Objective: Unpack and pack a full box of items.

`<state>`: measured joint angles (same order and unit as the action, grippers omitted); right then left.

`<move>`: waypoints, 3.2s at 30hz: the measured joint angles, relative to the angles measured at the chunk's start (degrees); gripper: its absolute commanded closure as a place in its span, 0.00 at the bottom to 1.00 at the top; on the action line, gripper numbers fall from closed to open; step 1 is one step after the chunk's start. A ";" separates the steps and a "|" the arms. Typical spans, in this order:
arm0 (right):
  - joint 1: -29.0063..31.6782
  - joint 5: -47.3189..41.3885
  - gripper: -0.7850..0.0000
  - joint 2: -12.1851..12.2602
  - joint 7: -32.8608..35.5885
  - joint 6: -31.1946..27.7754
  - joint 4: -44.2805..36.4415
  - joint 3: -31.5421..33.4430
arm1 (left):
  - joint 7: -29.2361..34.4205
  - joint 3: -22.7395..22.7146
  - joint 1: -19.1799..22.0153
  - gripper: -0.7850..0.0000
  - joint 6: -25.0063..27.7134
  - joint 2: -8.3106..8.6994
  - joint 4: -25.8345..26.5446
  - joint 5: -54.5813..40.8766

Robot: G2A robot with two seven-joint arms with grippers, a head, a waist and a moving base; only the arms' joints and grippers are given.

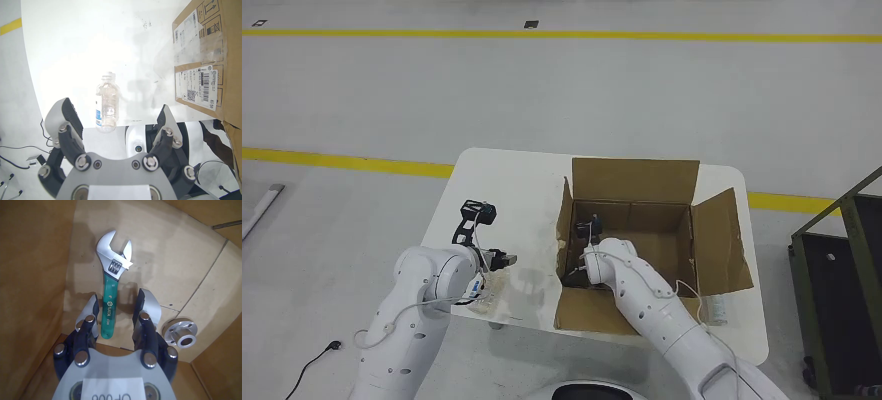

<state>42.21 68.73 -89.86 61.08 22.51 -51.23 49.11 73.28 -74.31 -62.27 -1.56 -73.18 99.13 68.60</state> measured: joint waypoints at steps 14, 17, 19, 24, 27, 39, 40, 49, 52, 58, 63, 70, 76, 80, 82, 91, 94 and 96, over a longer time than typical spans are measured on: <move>-1.30 0.55 0.54 -1.48 -0.50 -0.01 1.61 -0.89 | 0.00 0.00 0.00 0.00 0.00 0.00 0.00 0.00; -1.32 0.78 0.55 -1.61 -0.54 0.02 2.01 -0.74 | 0.00 0.00 0.00 0.00 0.00 0.00 0.00 0.00; -1.38 0.83 0.58 -1.72 -0.69 -0.02 2.58 -0.59 | 0.00 0.00 0.00 0.00 0.00 0.00 0.00 0.00; -1.72 0.63 0.73 -2.11 -1.05 0.06 4.09 -0.42 | 0.00 0.00 0.00 0.00 0.00 0.00 0.00 0.00; -1.97 0.55 0.89 -2.38 -1.23 0.12 4.88 -0.41 | 0.00 0.00 0.00 0.00 0.00 0.00 0.00 0.00; -2.50 0.69 1.00 -2.75 -1.50 0.09 5.16 0.87 | 0.00 0.00 0.00 0.00 0.00 0.00 0.00 0.00; -2.39 0.93 1.00 -2.64 -1.41 0.11 4.71 1.21 | 0.00 0.00 0.00 0.00 0.00 0.00 0.00 0.00; -0.10 4.12 1.00 -1.52 0.48 0.82 -0.54 3.55 | 0.00 0.00 0.00 0.00 0.00 0.00 0.00 0.00; 0.76 5.18 1.00 -1.09 1.13 0.89 -2.25 4.59 | 0.00 0.00 0.00 0.00 0.00 0.00 0.00 0.00; 2.11 8.16 1.00 0.10 2.66 0.24 -5.24 7.41 | 0.00 0.00 0.00 0.00 0.00 0.00 0.00 0.00; 2.96 11.84 1.00 1.01 4.21 -1.75 -7.65 8.95 | 0.00 0.00 0.00 0.00 0.00 0.00 0.00 0.00; 4.24 14.83 1.00 1.84 5.48 -6.27 -10.46 10.46 | 0.00 0.00 0.00 0.00 0.00 0.00 0.00 0.00; 5.39 17.53 1.00 2.23 5.86 -9.43 -13.03 10.68 | 0.00 0.00 0.00 0.00 0.00 0.00 0.00 0.00; 6.12 20.11 1.00 2.54 5.86 -11.50 -14.78 10.73 | 0.00 0.00 0.00 0.00 0.00 0.00 0.00 0.00; 6.63 21.15 1.00 2.68 5.84 -12.55 -15.79 10.81 | 0.00 0.00 0.00 0.00 0.00 0.00 0.00 0.00; 7.41 20.49 1.00 2.60 6.46 -12.72 -15.84 12.28 | 0.00 0.00 0.00 0.00 0.00 0.00 0.00 0.00; 7.30 18.58 0.98 2.26 6.92 -10.30 -15.17 12.93 | 0.00 0.00 0.00 0.00 0.00 0.00 0.00 0.00; 7.23 17.19 0.81 2.03 6.92 -9.05 -14.77 13.24 | 0.00 0.00 0.00 0.00 0.00 0.00 0.00 0.00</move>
<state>49.43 85.92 -87.83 68.00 13.46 -66.00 62.35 73.28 -74.31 -62.27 -1.56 -73.18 99.13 68.60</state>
